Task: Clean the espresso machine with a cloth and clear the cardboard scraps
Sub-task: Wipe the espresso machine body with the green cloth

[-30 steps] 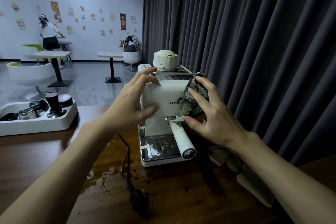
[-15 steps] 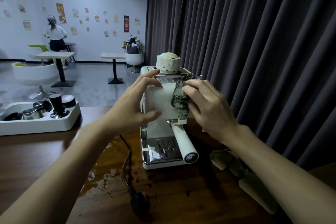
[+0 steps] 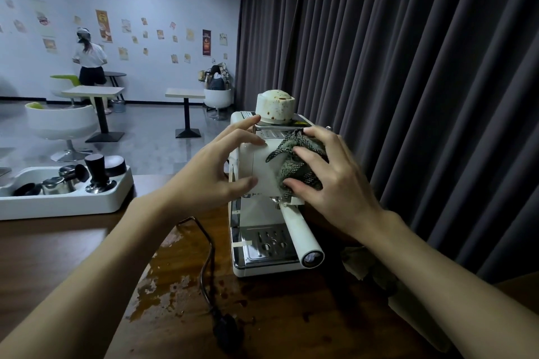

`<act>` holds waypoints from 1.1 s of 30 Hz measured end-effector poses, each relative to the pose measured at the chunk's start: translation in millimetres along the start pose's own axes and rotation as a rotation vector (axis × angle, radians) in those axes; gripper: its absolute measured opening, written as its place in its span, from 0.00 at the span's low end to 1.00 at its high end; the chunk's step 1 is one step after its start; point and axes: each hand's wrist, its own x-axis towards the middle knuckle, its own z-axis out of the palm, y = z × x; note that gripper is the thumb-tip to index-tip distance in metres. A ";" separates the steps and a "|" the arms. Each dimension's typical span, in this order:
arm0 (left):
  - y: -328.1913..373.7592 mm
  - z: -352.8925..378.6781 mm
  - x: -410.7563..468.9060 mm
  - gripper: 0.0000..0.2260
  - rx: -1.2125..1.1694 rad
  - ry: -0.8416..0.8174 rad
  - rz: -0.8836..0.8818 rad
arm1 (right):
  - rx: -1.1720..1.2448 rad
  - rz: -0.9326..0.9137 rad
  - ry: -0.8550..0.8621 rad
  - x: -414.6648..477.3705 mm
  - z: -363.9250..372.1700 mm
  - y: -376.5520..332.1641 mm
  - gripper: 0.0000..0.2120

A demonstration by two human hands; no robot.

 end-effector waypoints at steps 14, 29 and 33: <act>-6.5 -3.7 0.3 0.19 -0.118 0.015 -0.017 | -0.007 0.045 0.131 -3.7 -0.1 7.8 0.15; -10.5 -5.5 -0.6 0.21 -0.169 -0.016 -0.035 | 0.047 -0.067 0.112 22.7 14.2 -26.8 0.09; -11.8 -5.8 -0.4 0.22 -0.148 -0.021 -0.019 | 0.059 -0.005 0.123 9.5 8.5 -10.8 0.11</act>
